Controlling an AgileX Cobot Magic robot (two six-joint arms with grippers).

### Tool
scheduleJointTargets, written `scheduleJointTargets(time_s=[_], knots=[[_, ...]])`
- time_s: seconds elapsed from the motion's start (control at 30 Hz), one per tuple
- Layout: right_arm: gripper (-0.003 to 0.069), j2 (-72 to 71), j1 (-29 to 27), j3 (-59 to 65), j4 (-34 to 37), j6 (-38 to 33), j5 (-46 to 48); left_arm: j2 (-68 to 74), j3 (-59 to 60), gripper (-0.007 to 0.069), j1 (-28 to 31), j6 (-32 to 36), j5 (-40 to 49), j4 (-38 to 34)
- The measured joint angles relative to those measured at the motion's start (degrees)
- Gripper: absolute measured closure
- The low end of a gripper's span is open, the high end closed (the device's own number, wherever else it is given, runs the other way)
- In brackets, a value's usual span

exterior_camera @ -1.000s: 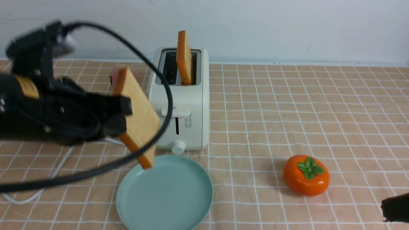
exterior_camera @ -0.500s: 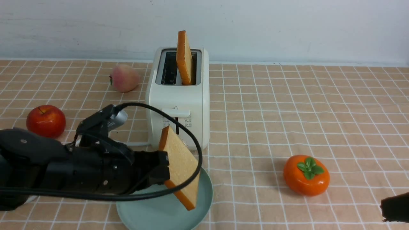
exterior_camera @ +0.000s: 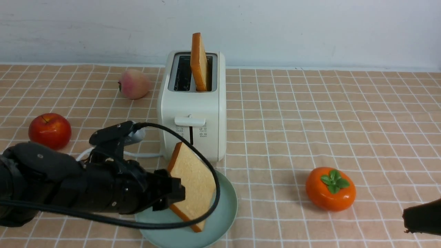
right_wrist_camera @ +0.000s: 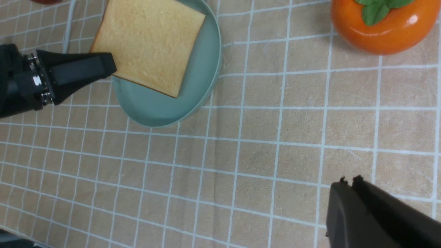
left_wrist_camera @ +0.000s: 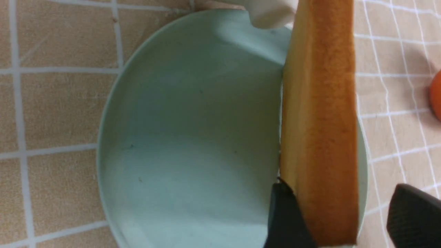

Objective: Take toasted bread from bread machine on light coffee tablecloth place on plate.
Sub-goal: 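Place the slice of bread on the plate with the left gripper, then grasp the toast slice in the toaster and pull it up out of the slot with the right gripper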

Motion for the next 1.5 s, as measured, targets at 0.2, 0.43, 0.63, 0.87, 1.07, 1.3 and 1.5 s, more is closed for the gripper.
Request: scheduleJointTargets(time_s=[0.2,0.43,0.63,0.87,1.07,1.3,1.5], knots=[[0.0634,0.62,0.0,-8.65,-0.26,0.0,0.92,-7.29,0.0,0.0274,0.0,-27.02,6.41,28.85],[0.0634,11.99,0.97,-23.36,2.23,0.0,5.6,-18.46,0.0,0.0609,0.0,-63.59,27.77,70.42],[0.0658,25.19,14.13,-35.91,-1.57,1.77,4.42,-35.77,0.0,0.0638,0.0,-71.53,33.39,80.29],[0.0615,45.7,31.92,-55.41,-21.5,12.65,-1.06,-58.98,0.0,0.0638,0.0,-74.87,35.45,80.62],[0.0407,64.31,36.26,-77.81,-32.55,19.81,-1.79,-70.57,0.0,0.0638,0.0,-75.56,39.04,80.62],[0.0089,81.65,36.47,-101.1,-35.98,23.72,-2.94,-73.6,0.0,0.0638,0.0,-75.69,44.14,80.62],[0.0172,89.02,36.47,-105.28,-39.91,24.79,-4.48,-73.6,0.0,0.0638,0.0,-75.69,44.68,80.62]])
